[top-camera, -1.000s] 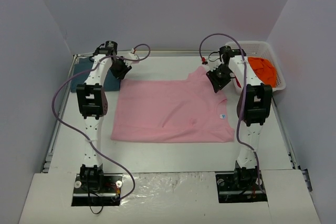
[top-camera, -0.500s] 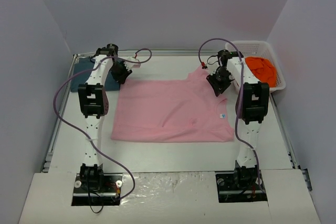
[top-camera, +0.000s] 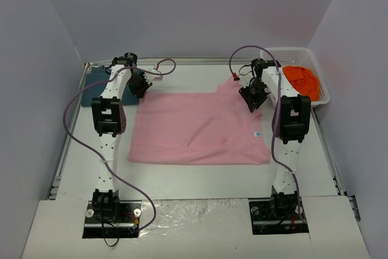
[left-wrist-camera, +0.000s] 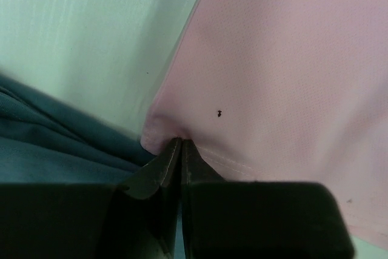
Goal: Fold and stack the t-shirts
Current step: Grap the side of the flattened tshirt furthest away from the robot with both arms
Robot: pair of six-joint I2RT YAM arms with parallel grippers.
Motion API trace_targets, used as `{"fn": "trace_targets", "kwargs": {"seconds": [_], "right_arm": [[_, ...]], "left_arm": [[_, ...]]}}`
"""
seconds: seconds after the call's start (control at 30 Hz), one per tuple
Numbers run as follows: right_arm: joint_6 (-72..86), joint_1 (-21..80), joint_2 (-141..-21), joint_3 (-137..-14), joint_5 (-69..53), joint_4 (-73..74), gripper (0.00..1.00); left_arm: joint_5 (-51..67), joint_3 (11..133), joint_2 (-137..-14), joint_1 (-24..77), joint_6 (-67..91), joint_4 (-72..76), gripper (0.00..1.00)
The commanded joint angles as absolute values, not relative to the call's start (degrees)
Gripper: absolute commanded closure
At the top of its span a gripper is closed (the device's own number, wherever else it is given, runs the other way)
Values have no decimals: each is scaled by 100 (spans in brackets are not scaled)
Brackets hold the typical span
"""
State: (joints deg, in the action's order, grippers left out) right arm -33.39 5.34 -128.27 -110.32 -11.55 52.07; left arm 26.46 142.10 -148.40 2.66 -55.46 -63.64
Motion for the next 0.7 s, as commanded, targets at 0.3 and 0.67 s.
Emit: {"fn": "trace_targets", "kwargs": {"seconds": [0.3,0.67], "right_arm": [[-3033,571,-12551,-11750,-1432,5265,70],[-1777,466,-13480,-13156,-1730,4166,66]], "left_arm": [[2216,13389,-14021,404,-4826,-5688,98],[1416,12190,-12938,712,-3779,-4500,98]]}}
